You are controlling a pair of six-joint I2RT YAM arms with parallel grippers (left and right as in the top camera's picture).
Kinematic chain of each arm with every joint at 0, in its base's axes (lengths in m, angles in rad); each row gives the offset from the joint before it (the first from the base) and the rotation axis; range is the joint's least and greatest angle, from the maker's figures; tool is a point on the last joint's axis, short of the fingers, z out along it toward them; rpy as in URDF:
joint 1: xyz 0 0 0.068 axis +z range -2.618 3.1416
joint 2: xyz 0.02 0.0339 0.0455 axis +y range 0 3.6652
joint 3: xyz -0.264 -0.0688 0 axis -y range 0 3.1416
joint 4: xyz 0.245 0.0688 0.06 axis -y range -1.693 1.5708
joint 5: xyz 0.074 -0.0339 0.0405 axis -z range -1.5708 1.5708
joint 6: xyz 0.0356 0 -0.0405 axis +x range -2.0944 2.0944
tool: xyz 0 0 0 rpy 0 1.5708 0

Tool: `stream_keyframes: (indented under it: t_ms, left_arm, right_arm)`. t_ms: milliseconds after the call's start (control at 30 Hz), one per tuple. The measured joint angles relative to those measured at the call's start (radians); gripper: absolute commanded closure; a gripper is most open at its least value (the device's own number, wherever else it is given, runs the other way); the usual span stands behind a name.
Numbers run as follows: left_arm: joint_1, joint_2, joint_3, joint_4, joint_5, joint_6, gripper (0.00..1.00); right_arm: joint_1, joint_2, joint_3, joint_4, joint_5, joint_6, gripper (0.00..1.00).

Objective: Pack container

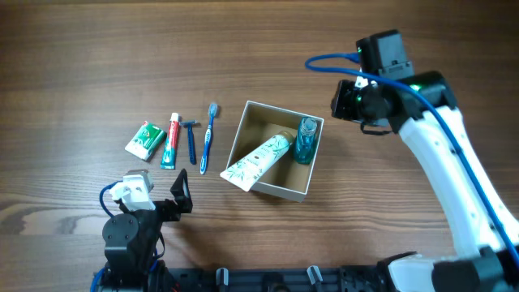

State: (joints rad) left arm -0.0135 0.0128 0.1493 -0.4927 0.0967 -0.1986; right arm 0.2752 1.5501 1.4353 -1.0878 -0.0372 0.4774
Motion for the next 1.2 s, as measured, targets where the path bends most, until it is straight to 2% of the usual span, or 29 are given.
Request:
stream_keyframes:
  t_ms: [333,533,700,767,867,1200]
  left_arm:
    - [0.0,0.0,0.0,0.0,0.0,0.0,0.0]
    - [0.0,0.0,0.0,0.0,0.0,0.0,0.0]
    - [0.0,0.0,0.0,0.0,0.0,0.0,0.0]
    - [0.0,0.0,0.0,0.0,0.0,0.0,0.0]
    - [0.0,0.0,0.0,0.0,0.0,0.0,0.0]
    - [0.0,0.0,0.0,0.0,0.0,0.0,0.0]
  right_arm:
    - [-0.002,0.195,-0.036,0.033,-0.094,0.001,0.65]
    - [-0.002,0.245,-0.036,0.041,-0.119,-0.006,0.82]
    - [-0.002,0.246,-0.036,0.072,-0.114,-0.018,0.83]
    - [-0.001,0.246,-0.038,0.108,-0.112,-0.023,0.9]
    - [-0.001,0.247,-0.039,0.152,-0.112,-0.029,0.95]
    - [-0.002,0.283,-0.031,0.275,-0.117,-0.03,0.96]
